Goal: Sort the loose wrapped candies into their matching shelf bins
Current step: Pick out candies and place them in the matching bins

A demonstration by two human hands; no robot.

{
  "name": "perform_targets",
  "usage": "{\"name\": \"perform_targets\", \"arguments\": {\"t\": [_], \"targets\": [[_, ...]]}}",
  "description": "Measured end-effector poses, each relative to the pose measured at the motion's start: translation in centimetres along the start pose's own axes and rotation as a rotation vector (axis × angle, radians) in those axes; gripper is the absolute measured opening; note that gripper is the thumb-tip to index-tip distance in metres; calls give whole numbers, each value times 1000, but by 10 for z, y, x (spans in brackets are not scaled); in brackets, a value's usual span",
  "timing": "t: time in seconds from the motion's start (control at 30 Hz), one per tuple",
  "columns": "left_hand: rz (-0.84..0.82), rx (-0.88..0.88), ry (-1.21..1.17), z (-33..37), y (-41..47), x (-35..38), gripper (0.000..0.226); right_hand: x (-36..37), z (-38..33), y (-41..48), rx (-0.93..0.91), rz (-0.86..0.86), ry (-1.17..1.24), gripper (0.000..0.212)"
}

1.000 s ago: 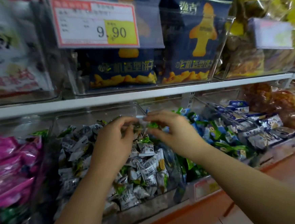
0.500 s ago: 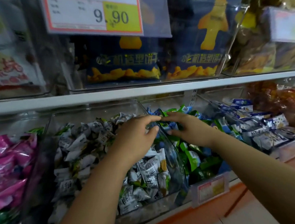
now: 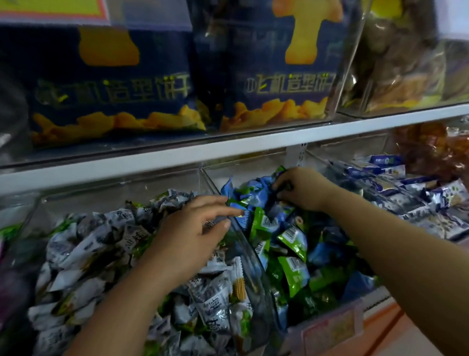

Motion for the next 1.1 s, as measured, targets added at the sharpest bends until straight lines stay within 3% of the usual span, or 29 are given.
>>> {"name": "perform_targets", "arguments": {"t": [0.23,0.33,0.37,0.43,0.5,0.6,0.87,1.1], "targets": [[-1,18,-27,0,-1,0,29,-20,24,-4,91,87,-99,30],[-5,9,-45,-1,-1,0,28,-29,-3,-5,-9,226,44,32],[-6,4,-55,-2,-1,0,27,-26,-22,-6,-91,198,143,34],[-6,-8,-71,-3,0,0,25,-6,-61,-5,-220,-13,295,41],[-4,-15,-85,-5,0,0,23,25,-84,-3,-246,-267,261,49],[1,-7,-71,-5,0,0,23,47,-79,3,-247,-417,156,27],[1,18,-92,-5,3,-1,26,14,-40,4,-172,-181,-142,12],[11,12,-91,-5,1,-1,25,-34,12,-17,30,41,-175,17]]}}
Point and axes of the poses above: each hand's wrist, its own y-axis towards the middle knuckle, its own x-axis out of the palm, z = x × y, the point moved 7 cm from there along y, towards the middle knuckle, and after that the axes turned 1 degree about -y, right-handed, at the moved point
